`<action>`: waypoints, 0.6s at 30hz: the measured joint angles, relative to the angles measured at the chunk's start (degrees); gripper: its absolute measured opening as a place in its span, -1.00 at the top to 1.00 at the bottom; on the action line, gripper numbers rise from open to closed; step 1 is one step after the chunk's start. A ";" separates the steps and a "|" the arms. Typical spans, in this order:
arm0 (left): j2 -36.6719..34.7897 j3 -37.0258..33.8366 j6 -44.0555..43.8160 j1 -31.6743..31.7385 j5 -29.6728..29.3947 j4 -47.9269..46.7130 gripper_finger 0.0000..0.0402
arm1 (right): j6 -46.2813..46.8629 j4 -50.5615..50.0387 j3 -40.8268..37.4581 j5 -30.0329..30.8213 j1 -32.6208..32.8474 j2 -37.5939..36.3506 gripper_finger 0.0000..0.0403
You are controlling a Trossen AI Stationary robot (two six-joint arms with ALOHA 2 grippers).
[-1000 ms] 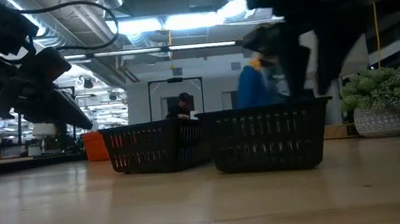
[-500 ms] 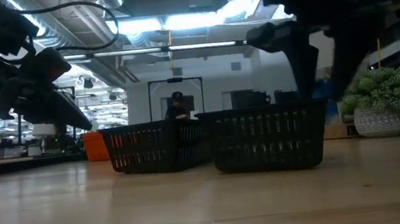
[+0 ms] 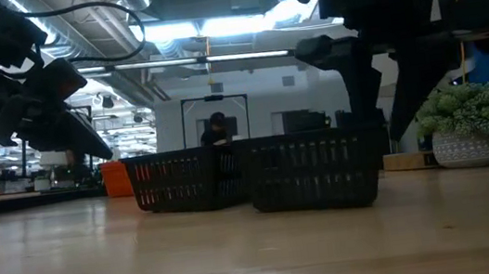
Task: Stack baskets by color
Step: Stack the bottom right black bin on the top black bin
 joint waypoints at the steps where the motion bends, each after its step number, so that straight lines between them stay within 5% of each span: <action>1: 0.00 0.00 0.00 0.00 0.00 -0.01 1.00 | -0.11 0.10 0.22 0.31 0.00 0.00 0.34; 18: 0.00 0.00 -0.01 0.00 0.00 -0.07 1.00 | -0.16 10.37 -5.82 1.21 -0.85 0.00 0.35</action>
